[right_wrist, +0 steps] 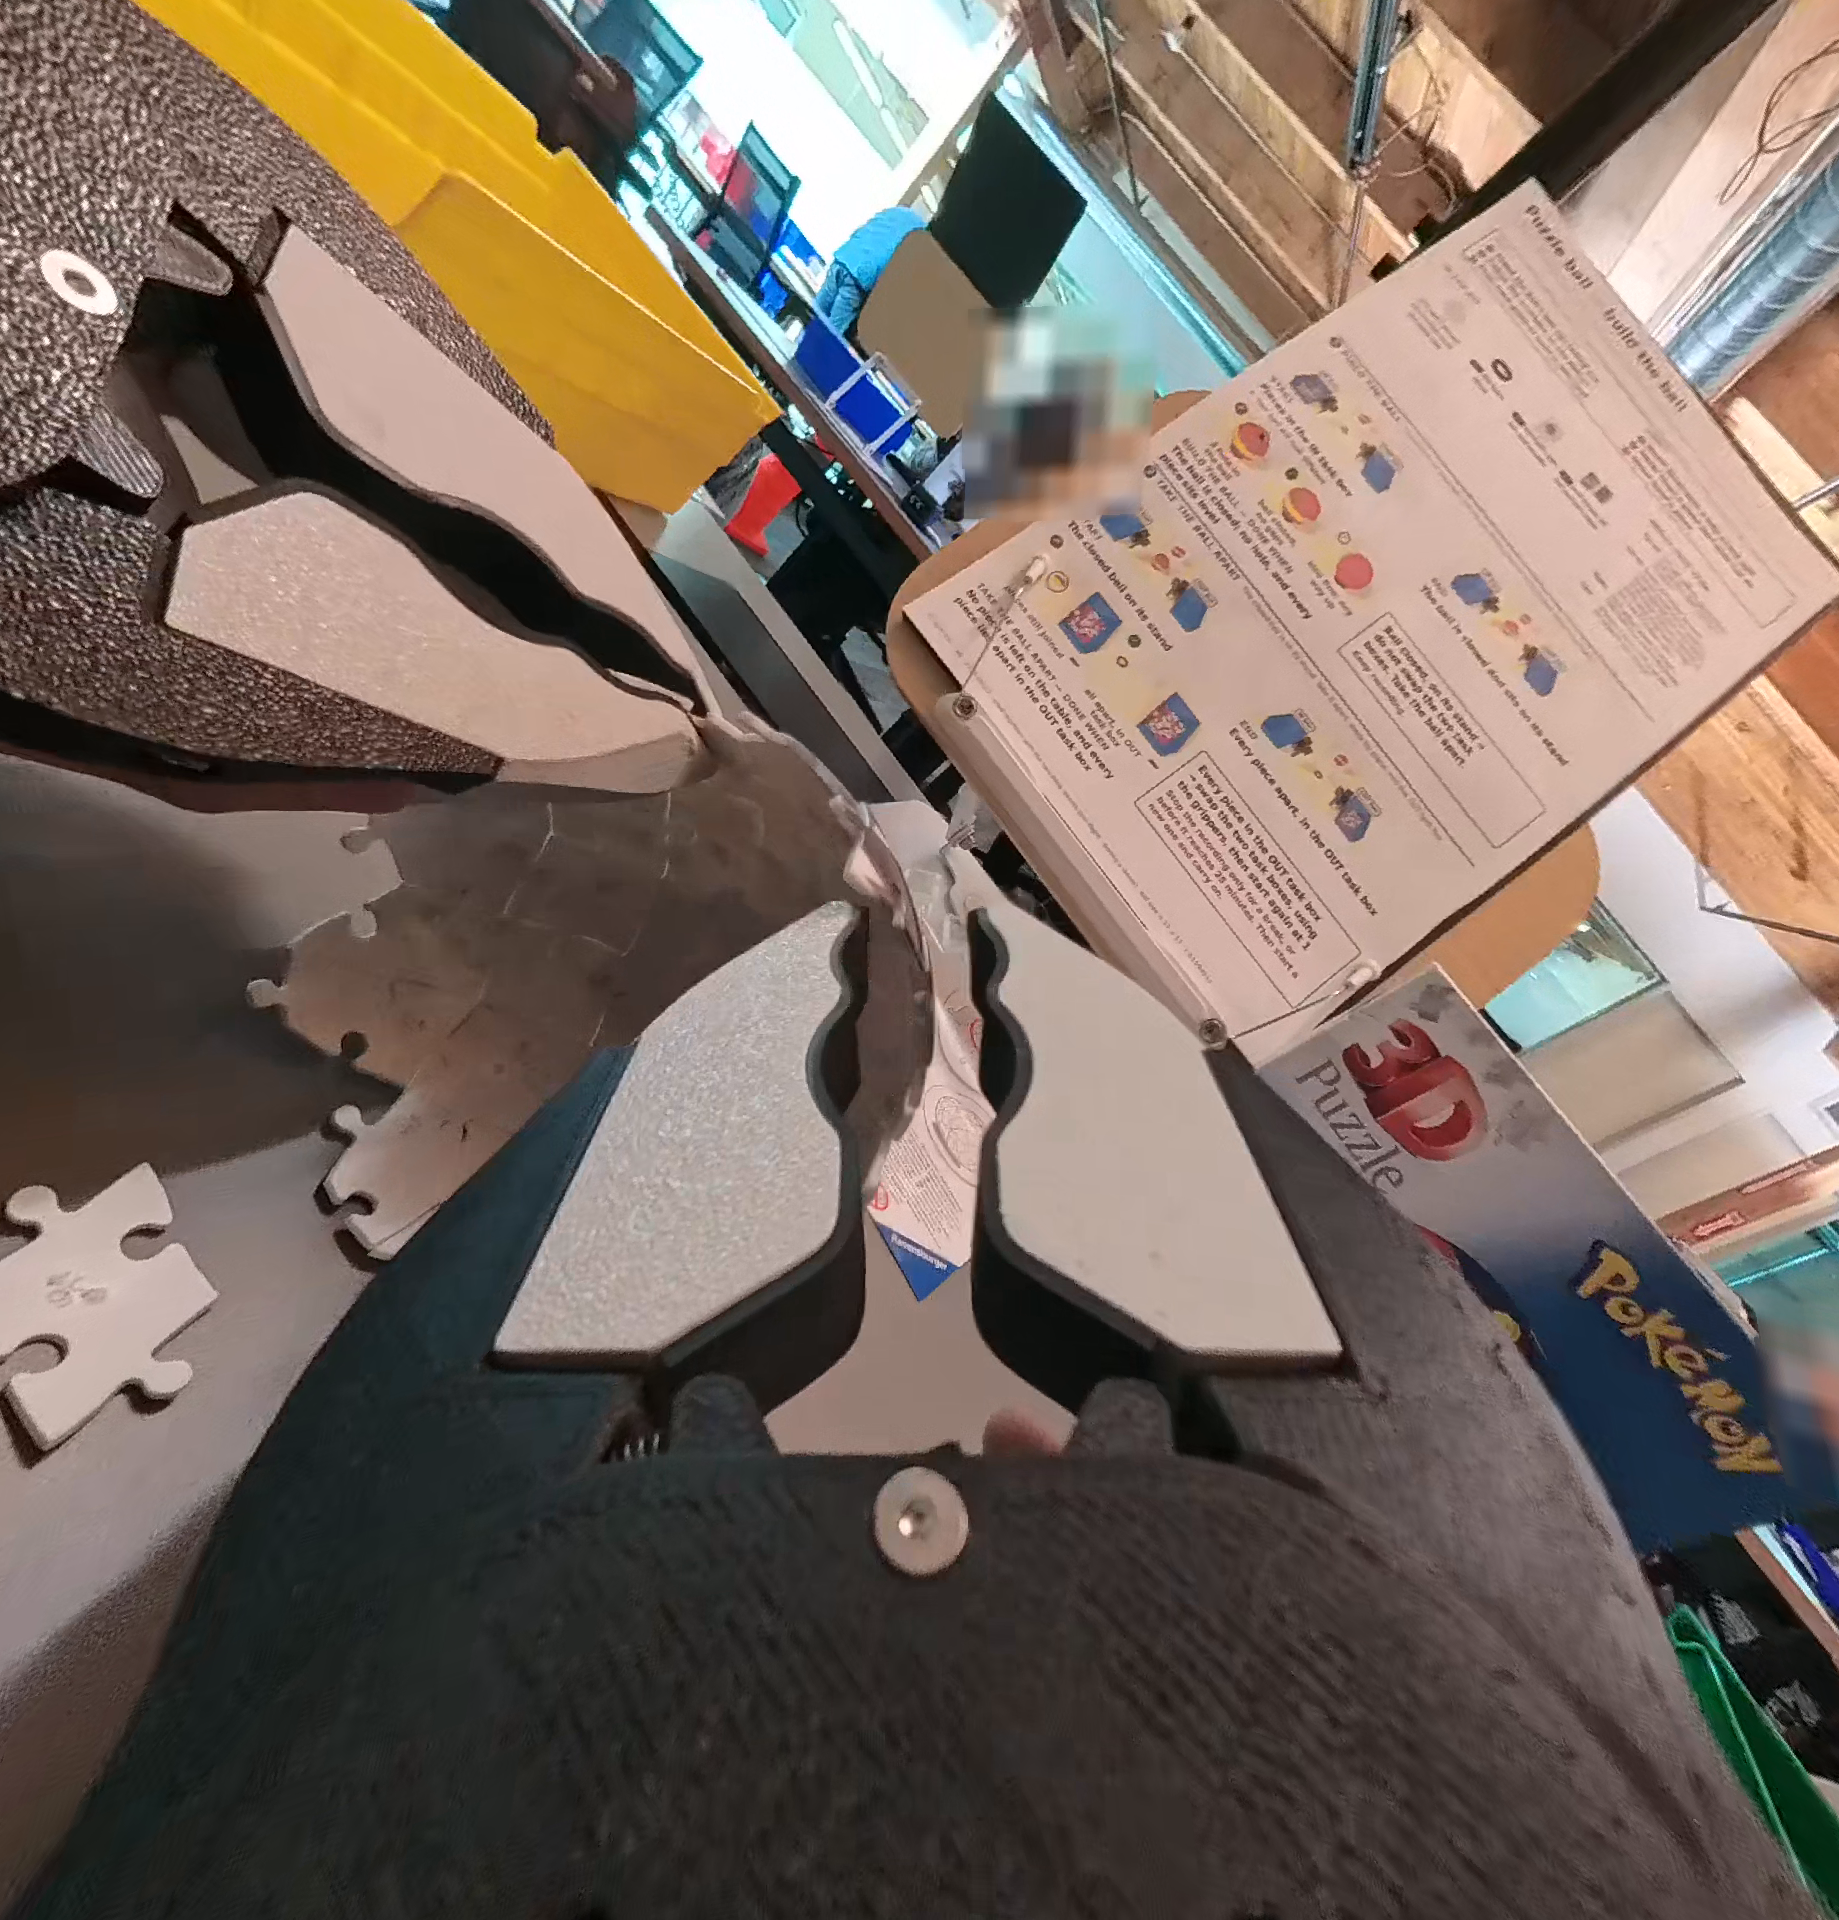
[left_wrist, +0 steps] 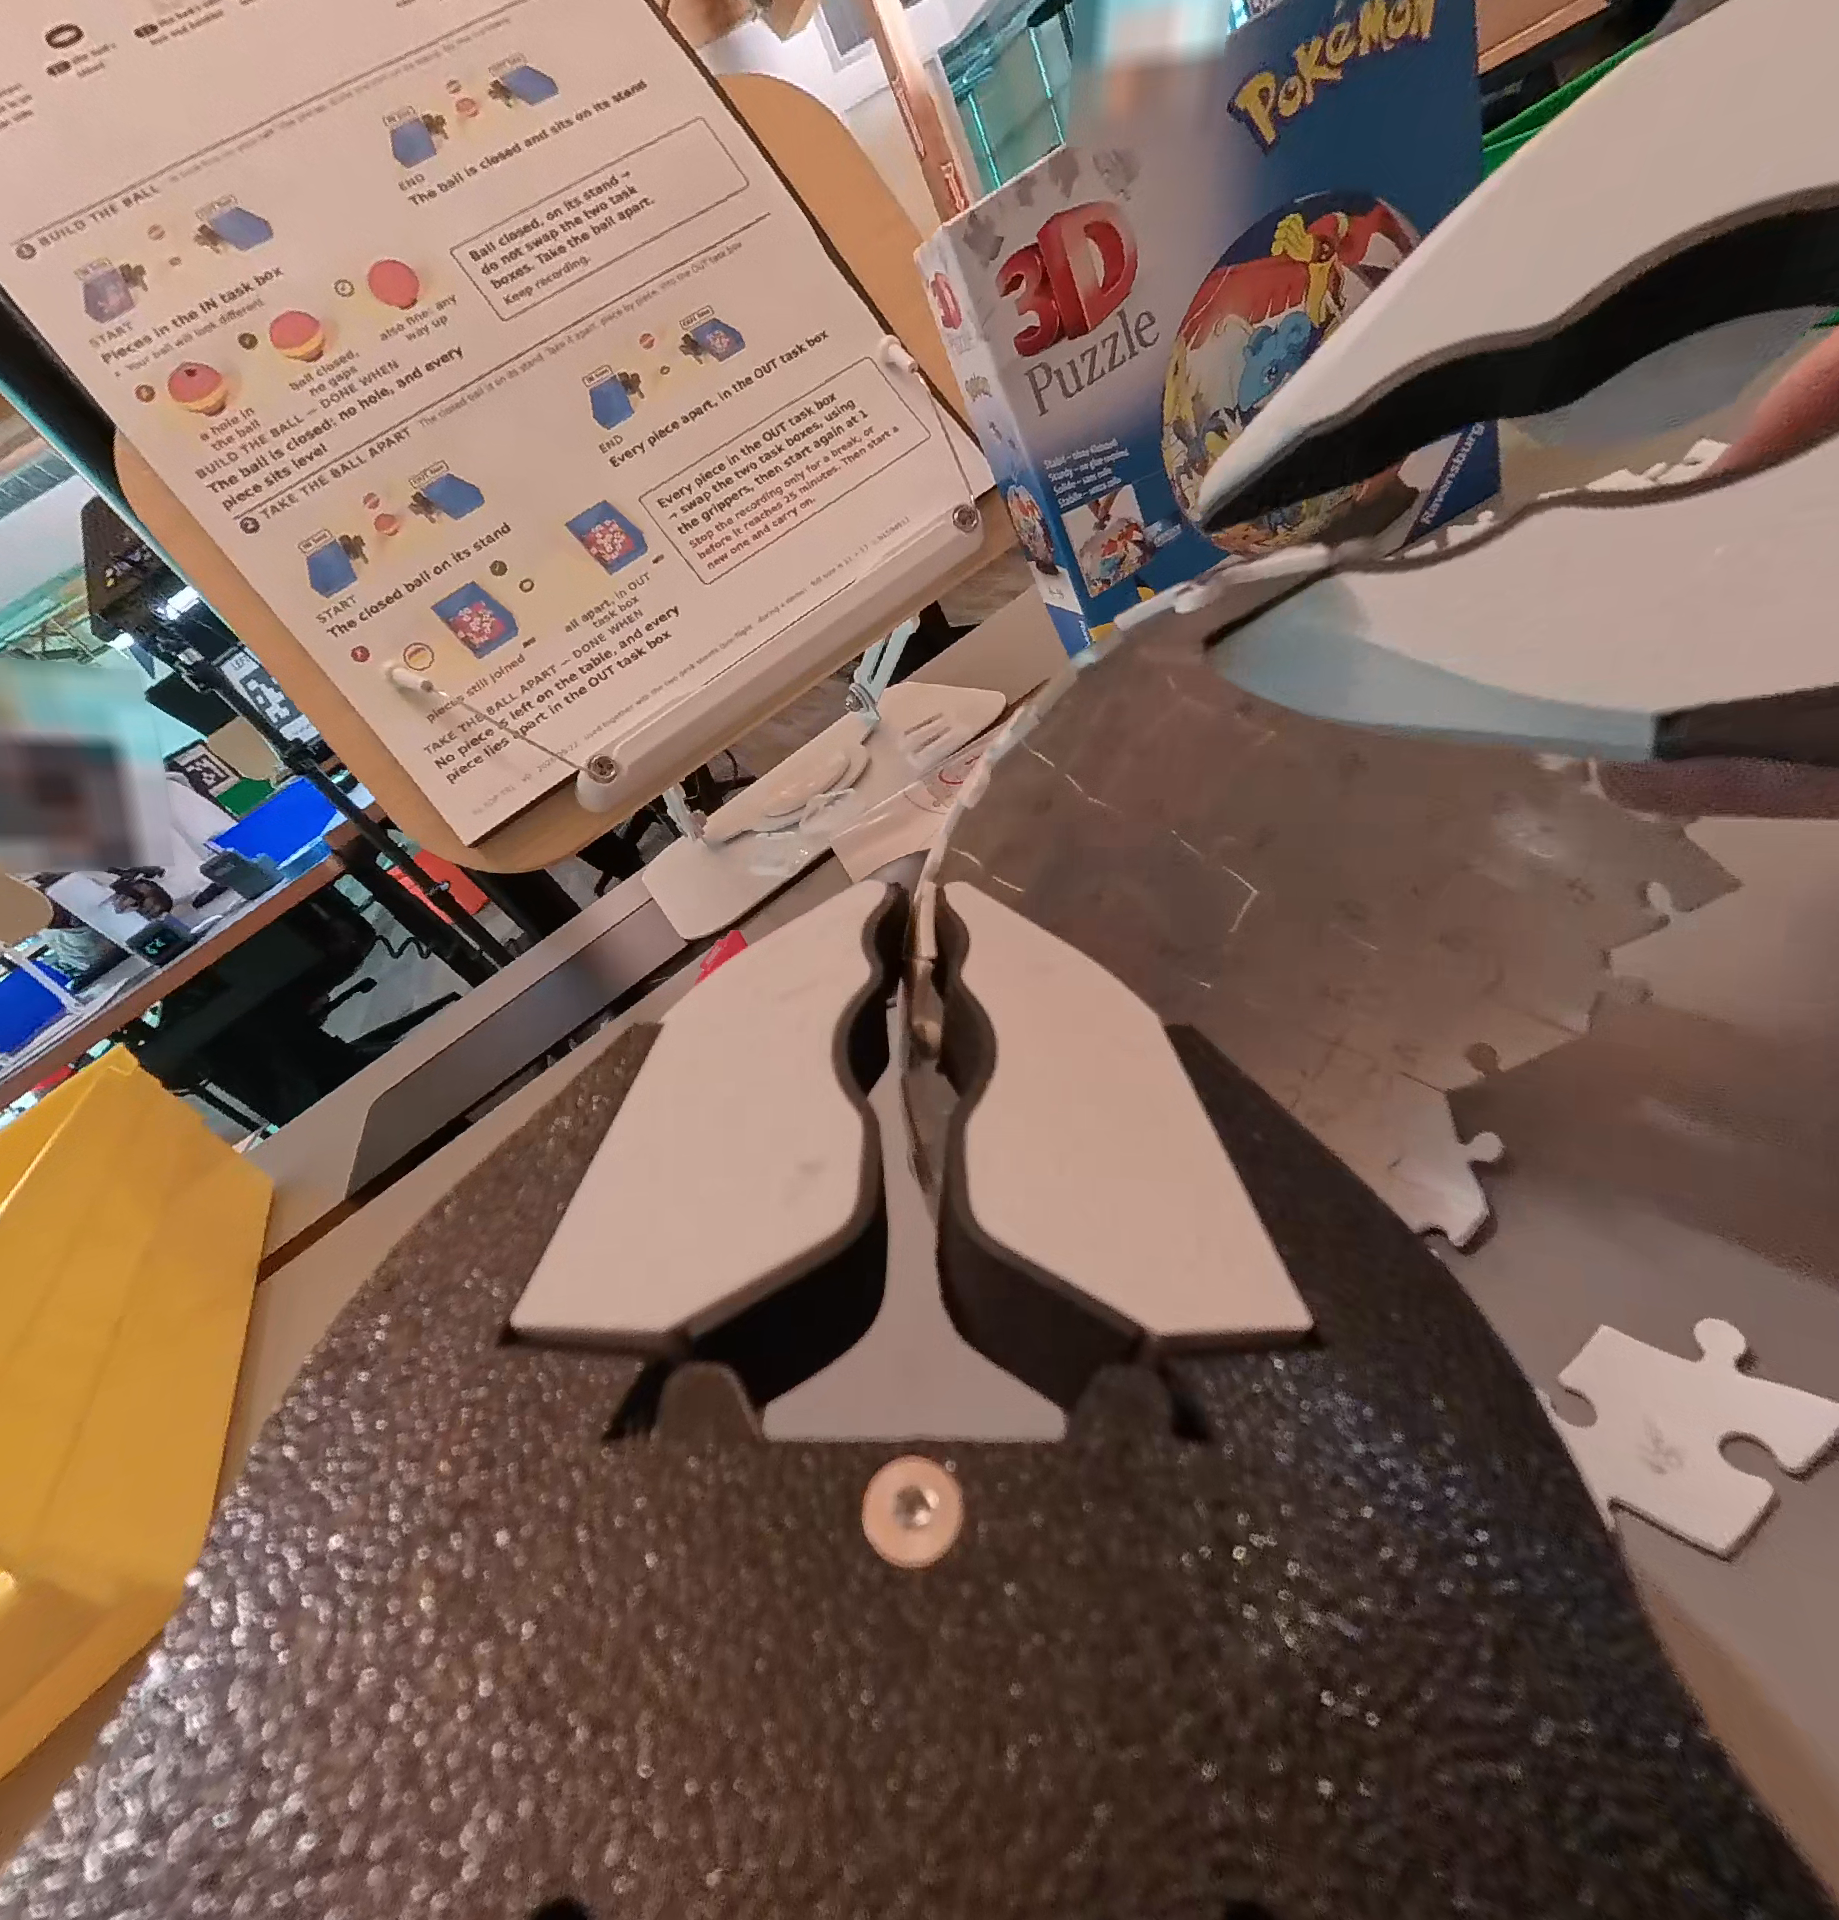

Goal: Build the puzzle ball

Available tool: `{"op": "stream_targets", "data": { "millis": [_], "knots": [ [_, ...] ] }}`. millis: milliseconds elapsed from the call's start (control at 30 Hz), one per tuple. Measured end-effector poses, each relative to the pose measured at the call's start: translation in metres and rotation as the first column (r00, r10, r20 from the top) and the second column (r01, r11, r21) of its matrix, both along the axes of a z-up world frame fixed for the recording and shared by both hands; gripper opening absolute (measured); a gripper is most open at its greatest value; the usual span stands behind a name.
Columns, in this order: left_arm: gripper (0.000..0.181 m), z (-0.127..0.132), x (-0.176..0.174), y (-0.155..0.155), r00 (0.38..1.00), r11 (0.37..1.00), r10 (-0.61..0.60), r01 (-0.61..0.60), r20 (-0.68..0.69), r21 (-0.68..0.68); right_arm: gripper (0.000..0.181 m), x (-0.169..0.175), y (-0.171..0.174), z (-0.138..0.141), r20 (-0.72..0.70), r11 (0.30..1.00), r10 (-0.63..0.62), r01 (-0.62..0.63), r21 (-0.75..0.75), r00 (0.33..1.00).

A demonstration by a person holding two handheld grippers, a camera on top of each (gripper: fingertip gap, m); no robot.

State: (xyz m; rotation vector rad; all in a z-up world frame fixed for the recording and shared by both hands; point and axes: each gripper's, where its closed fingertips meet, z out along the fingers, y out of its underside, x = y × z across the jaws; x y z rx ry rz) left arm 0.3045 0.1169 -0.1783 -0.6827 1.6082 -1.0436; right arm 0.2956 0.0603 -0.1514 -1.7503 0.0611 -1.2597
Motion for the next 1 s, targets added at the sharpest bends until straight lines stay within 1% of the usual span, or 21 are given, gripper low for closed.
{"op": "stream_targets", "data": {
  "millis": [33, 100, 233, 333, 433, 500, 567, 600, 700, 733, 833, 900, 933, 1000],
  "knots": [
    [0.003, 0.000, 0.000, 0.000, 1.000, 1.000, 0.000, 0.000, 0.001, -0.001, 0.015, 0.001, 0.000, 0.000, -0.005, 1.000, -0.004, 0.004, 0.002, 1.000],
    [0.003, 0.000, 0.000, 0.000, 1.000, 1.000, 0.000, 0.000, -0.001, -0.008, 0.015, 0.002, -0.001, 0.001, -0.011, 1.000, -0.010, 0.010, -0.002, 1.000],
    [0.003, -0.001, 0.000, -0.003, 1.000, 1.000, -0.010, 0.010, 0.000, 0.004, 0.006, 0.001, -0.002, 0.000, 0.010, 1.000, -0.019, 0.020, -0.017, 1.000],
    [0.003, -0.001, 0.000, -0.004, 1.000, 1.000, -0.014, 0.014, 0.004, 0.004, 0.006, 0.001, -0.003, 0.001, 0.010, 0.999, -0.034, 0.034, 0.004, 0.999],
    [0.003, -0.002, 0.000, -0.006, 1.000, 1.000, -0.023, 0.023, 0.004, 0.001, 0.018, 0.001, -0.008, 0.004, -0.010, 0.996, -0.046, 0.047, 0.074, 0.999],
    [0.003, -0.001, -0.001, -0.007, 1.000, 1.000, -0.028, 0.028, 0.007, 0.004, 0.023, 0.004, -0.014, 0.004, -0.025, 0.993, -0.064, 0.066, 0.095, 0.998],
    [0.003, -0.001, 0.000, -0.008, 1.000, 1.000, -0.029, 0.029, 0.011, 0.007, 0.025, 0.003, -0.014, 0.004, -0.034, 0.993, -0.047, 0.051, 0.103, 0.998],
    [0.003, -0.001, 0.000, -0.008, 0.999, 1.000, -0.030, 0.030, 0.011, 0.005, 0.024, 0.003, -0.014, 0.004, -0.037, 0.994, -0.039, 0.042, 0.099, 0.999],
    [0.003, 0.000, 0.000, -0.010, 0.999, 0.999, -0.033, 0.033, 0.012, 0.007, 0.010, 0.001, -0.012, -0.001, -0.049, 0.998, -0.022, 0.025, 0.060, 0.999],
    [0.003, 0.000, 0.001, -0.010, 0.999, 0.999, -0.030, 0.030, 0.013, 0.011, 0.009, 0.001, -0.013, -0.001, -0.047, 0.998, -0.024, 0.027, 0.061, 0.999],
    [0.003, -0.001, 0.001, -0.009, 1.000, 1.000, -0.029, 0.029, 0.009, 0.005, 0.015, -0.001, -0.015, 0.002, -0.044, 0.994, -0.033, 0.037, 0.103, 0.999],
    [0.003, -0.001, 0.001, -0.009, 1.000, 1.000, -0.028, 0.028, 0.010, 0.007, 0.017, 0.000, -0.018, 0.000, -0.046, 0.994, -0.046, 0.050, 0.101, 0.998],
    [0.003, -0.001, 0.001, -0.009, 1.000, 1.000, -0.028, 0.028, 0.009, 0.004, 0.016, 0.001, -0.018, 0.000, -0.050, 0.994, -0.045, 0.050, 0.100, 0.998],
    [0.003, -0.001, 0.001, -0.010, 0.999, 1.000, -0.031, 0.031, 0.008, 0.000, 0.009, 0.002, -0.018, -0.003, -0.054, 0.995, -0.040, 0.045, 0.090, 0.998]
  ]
}}
